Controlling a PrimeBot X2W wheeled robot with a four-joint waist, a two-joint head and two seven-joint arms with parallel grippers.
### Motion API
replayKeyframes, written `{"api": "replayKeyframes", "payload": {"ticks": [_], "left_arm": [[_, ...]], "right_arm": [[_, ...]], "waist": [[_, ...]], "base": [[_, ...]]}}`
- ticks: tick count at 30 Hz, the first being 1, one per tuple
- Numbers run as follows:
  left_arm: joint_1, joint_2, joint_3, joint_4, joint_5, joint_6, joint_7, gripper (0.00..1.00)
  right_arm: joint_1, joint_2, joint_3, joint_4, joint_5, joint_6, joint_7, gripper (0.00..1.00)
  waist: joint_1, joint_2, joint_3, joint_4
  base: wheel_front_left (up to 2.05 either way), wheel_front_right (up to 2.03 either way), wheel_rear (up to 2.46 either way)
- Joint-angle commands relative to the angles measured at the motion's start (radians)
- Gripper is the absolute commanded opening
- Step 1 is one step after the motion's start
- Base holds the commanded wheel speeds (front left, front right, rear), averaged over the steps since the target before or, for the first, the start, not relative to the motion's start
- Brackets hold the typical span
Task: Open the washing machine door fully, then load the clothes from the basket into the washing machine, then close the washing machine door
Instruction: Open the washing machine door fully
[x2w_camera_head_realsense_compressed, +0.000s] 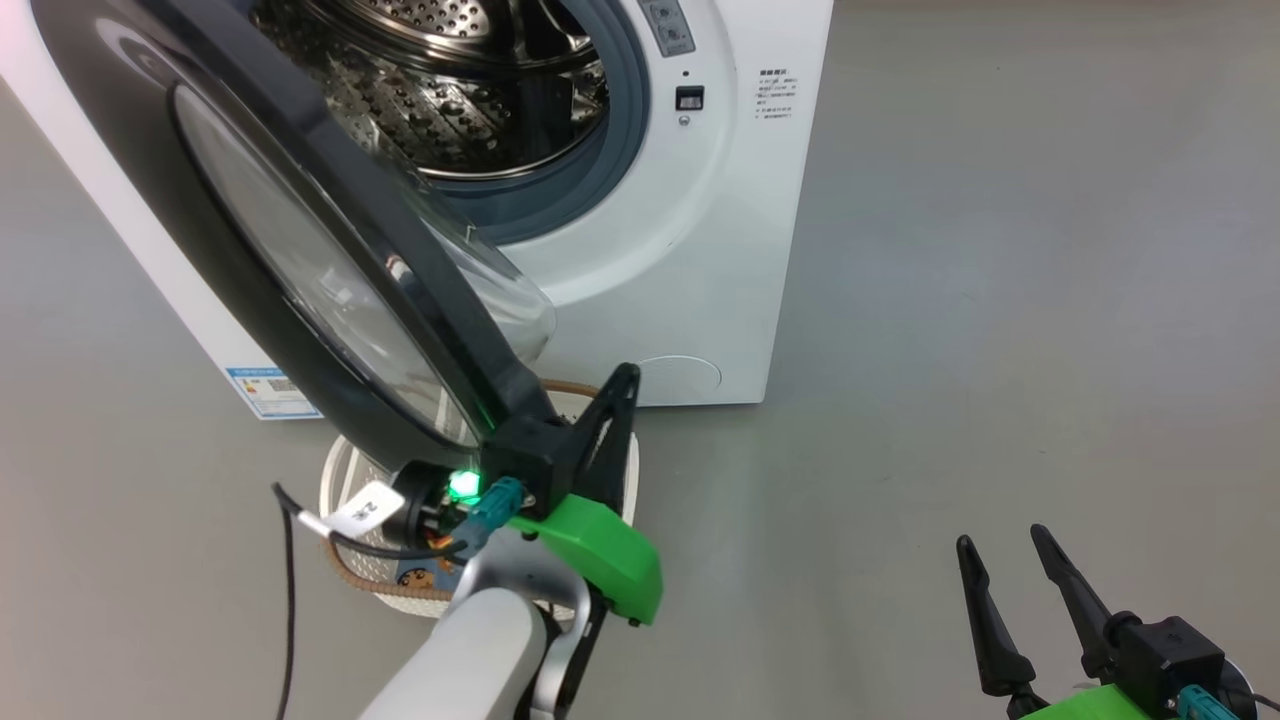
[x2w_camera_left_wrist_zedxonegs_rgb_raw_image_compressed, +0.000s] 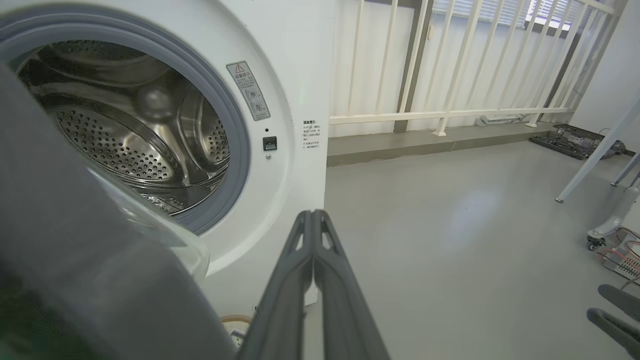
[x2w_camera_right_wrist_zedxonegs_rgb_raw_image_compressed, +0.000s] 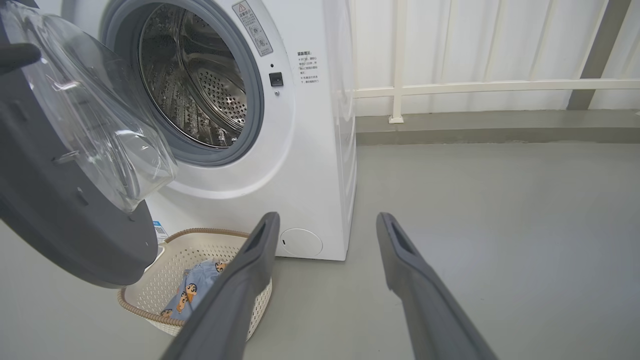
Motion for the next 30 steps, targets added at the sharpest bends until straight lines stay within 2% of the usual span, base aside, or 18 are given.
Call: {"api": "replayKeyframes", "payload": {"ticks": [1, 18, 30], "left_arm": [[-0.011, 0.021, 0.040, -0.014, -0.005, 0.010, -0.013, 0.00], [0.086, 0.065, 0.070, -0.026, -0.023, 0.067, -0.047, 0.00], [0.125, 0.087, 0.071, -0.080, -0.018, 0.103, -0.048, 0.00]], "right_arm": [[-0.027, -0.009, 0.027, -0.022, 0.017, 0.006, -0.012, 1.00], [-0.024, -0.009, 0.001, -0.028, 0.013, 0.006, -0.012, 1.00], [-0.025, -0.009, -0.008, -0.037, 0.007, 0.006, -0.012, 1.00]], "waist": [[0.0000, -0.0001, 0.001, 0.002], [0.0000, -0.0001, 0.010, 0.035], [0.0000, -0.0001, 0.024, 0.094]], "base": [[0.00, 0.00, 0.00], [0.00, 0.00, 0.00], [0.00, 0.00, 0.00]]}}
